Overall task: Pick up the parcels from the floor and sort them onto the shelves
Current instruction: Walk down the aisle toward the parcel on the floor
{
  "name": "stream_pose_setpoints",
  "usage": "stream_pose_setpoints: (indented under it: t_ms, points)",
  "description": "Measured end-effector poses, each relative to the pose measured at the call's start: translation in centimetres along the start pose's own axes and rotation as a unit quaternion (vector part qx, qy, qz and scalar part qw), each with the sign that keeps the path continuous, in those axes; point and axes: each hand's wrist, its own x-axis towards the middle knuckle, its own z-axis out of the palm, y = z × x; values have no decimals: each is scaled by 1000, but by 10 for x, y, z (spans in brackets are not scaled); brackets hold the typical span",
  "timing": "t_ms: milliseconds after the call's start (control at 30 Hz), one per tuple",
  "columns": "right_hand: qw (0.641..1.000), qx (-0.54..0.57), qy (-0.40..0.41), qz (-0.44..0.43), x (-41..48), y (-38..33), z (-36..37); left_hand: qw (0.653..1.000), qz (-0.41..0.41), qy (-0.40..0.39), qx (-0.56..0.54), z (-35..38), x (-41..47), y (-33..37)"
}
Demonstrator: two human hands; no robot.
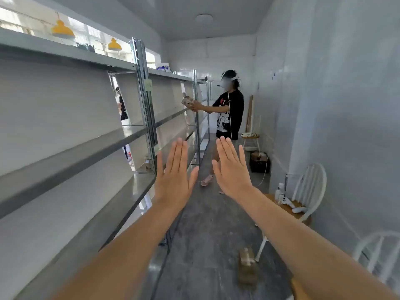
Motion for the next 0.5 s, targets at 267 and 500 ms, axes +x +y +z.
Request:
stream_pose_setpoints:
  t_ms: [267, 500]
  points:
    - [999, -19, -19, 30, -2, 27, 17, 999, 26, -23, -16, 39, 12, 17]
    - [996, -46, -43, 59, -6, 34, 40, 997, 43, -49, -48, 75, 18, 14]
